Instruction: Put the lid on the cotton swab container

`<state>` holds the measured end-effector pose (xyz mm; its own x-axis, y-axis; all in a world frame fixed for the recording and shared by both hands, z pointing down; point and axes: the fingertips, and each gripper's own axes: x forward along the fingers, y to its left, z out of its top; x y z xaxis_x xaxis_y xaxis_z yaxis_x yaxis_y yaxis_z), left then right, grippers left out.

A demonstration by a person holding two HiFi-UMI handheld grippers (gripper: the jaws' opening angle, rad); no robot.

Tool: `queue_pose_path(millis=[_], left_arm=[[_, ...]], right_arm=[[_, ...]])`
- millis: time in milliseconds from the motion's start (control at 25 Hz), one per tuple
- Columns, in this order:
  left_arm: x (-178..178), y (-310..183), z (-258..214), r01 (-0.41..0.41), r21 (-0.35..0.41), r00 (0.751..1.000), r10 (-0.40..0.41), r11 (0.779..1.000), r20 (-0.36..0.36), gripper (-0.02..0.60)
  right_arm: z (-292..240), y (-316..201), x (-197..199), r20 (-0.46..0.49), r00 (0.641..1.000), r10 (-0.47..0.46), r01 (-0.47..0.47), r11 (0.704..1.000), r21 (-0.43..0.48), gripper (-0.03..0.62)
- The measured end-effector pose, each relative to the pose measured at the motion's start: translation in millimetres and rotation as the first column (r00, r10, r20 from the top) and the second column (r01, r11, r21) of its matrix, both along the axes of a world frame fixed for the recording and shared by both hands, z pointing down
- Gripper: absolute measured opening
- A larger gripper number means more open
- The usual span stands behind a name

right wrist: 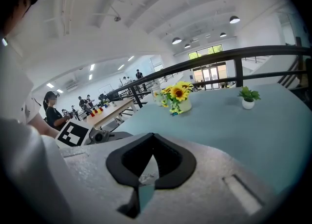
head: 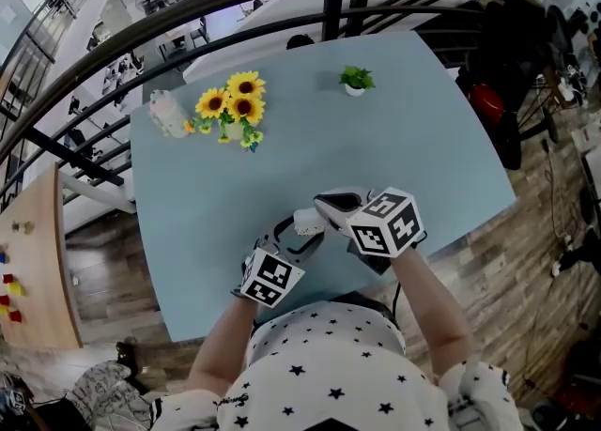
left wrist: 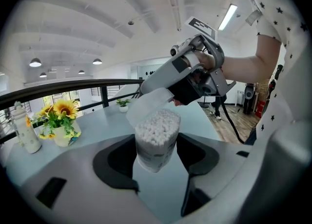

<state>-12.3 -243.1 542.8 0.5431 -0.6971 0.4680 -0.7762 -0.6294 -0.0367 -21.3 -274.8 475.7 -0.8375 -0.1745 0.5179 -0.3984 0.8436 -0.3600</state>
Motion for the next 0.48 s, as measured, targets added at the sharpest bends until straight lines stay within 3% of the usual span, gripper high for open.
queue_pose_path(millis=[480], left_arm=[[-1.1,-10.9,13.1,0.024,-0.039,1.000,-0.024,0.999,-0.009,0.259]], right_arm=[[17.5,15.1,-0.1,-0.009,1.000,-0.008,0.008,0.999,-0.032,0.006]])
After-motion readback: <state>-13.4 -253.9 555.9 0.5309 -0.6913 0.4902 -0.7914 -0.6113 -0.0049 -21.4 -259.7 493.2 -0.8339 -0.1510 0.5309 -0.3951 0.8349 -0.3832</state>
